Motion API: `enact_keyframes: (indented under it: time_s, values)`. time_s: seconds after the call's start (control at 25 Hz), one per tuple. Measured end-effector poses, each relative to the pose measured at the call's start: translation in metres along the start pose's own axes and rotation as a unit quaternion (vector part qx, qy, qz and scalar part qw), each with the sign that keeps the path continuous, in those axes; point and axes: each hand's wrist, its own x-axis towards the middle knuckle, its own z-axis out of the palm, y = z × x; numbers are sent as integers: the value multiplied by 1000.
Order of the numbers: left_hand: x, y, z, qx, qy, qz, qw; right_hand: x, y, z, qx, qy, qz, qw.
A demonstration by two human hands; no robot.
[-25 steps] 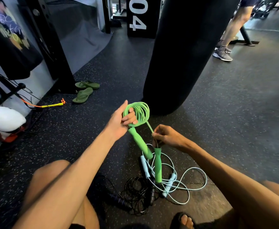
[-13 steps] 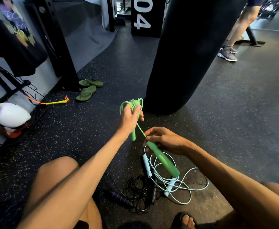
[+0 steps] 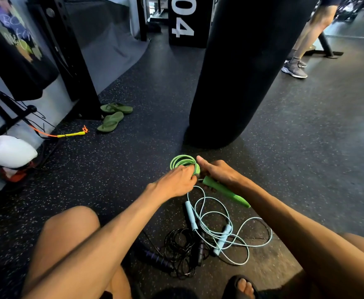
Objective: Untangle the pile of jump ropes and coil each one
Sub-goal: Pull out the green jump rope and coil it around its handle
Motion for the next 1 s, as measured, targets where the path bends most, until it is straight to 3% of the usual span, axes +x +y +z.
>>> enact_keyframes:
  time_s: [0.12,0.32,0.68,1.0]
  values:
    - [-8,5,3,14,-24,6,1000,5,7,-2,-29,-9,22,999]
    - [-19,1,1,12,-14,56,998,9,9,3,61,-31,37,997]
    - [-59,-45,-11,26,185,59,981,28,-42,55,-10,-66,-44,997]
    - [-78,-117,-34,30,250,13,968,99,-69,120,-65,-128,-65,987]
